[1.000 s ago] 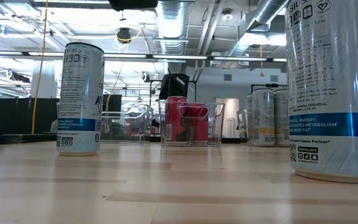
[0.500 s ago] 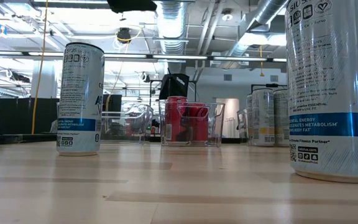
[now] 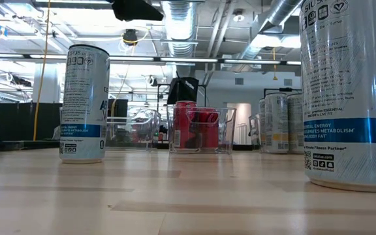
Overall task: Sort soda cans
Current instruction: Put the red-black soda can into the middle transparent bin, then put the white-blue soda can into the left transparent bin
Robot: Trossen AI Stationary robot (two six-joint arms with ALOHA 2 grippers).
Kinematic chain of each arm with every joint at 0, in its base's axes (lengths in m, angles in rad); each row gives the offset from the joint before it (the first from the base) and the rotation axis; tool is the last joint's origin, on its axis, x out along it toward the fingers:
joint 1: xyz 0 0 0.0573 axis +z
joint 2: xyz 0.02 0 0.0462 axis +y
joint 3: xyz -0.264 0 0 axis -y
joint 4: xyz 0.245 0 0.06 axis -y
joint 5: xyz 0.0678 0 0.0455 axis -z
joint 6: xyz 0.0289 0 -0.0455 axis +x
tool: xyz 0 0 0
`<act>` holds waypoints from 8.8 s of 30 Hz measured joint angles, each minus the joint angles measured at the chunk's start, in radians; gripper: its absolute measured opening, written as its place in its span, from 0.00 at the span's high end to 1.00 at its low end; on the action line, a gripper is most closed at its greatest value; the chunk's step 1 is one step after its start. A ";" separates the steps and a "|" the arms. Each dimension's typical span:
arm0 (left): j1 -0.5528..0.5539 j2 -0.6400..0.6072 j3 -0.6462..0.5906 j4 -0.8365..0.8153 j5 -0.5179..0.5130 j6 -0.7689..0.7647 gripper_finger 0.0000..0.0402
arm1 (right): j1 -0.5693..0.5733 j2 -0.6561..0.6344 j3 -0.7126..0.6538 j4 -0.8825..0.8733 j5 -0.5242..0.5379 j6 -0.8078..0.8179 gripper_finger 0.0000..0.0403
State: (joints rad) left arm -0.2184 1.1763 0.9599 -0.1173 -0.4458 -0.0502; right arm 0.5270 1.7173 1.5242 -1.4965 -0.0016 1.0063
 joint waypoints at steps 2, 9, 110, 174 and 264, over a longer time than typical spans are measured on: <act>0.000 0.000 0.000 -0.001 0.000 -0.003 0.05 | 0.000 -0.010 0.000 0.020 0.000 -0.005 0.01; 0.000 0.000 0.000 -0.006 0.000 -0.007 0.05 | 0.003 -0.035 0.000 0.044 0.003 0.021 0.01; 0.246 0.167 0.000 -0.050 0.037 0.217 0.05 | -0.943 -0.017 0.025 0.496 0.106 -0.950 0.27; 0.134 0.139 0.000 -0.153 -0.290 0.157 0.05 | -0.674 -0.153 0.335 0.159 0.379 -0.630 0.07; -0.060 -0.240 -0.455 0.035 0.201 -0.052 0.33 | 0.125 -0.303 -0.531 1.225 1.121 -0.299 0.07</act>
State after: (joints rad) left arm -0.2782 0.9360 0.5045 -0.0824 -0.2451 -0.1024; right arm 0.6518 1.4139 0.9932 -0.2718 1.1194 0.7073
